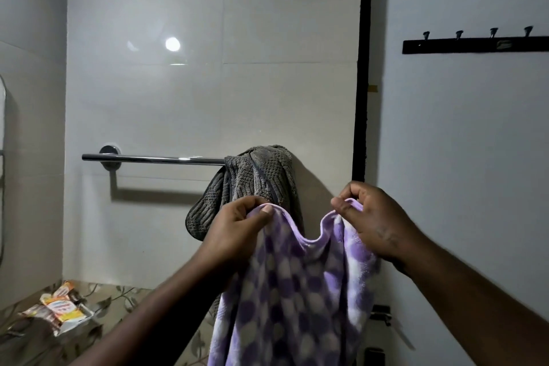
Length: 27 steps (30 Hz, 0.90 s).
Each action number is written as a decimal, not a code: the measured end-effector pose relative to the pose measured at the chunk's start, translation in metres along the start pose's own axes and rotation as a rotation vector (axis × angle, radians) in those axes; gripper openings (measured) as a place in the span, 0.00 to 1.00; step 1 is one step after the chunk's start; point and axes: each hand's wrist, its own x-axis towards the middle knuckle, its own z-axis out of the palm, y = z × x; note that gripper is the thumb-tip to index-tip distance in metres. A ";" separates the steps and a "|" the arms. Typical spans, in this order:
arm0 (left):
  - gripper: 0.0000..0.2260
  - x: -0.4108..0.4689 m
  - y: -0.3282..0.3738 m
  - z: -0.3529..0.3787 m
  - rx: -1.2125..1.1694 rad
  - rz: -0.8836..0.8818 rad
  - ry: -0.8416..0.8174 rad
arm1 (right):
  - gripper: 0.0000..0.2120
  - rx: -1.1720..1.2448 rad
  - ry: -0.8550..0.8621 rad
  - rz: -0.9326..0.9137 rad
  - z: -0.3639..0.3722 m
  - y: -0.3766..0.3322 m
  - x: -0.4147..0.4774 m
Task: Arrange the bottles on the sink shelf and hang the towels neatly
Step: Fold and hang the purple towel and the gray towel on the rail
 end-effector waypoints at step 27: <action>0.12 0.003 -0.013 -0.009 0.251 0.054 0.040 | 0.09 0.518 -0.035 0.558 0.028 0.017 0.006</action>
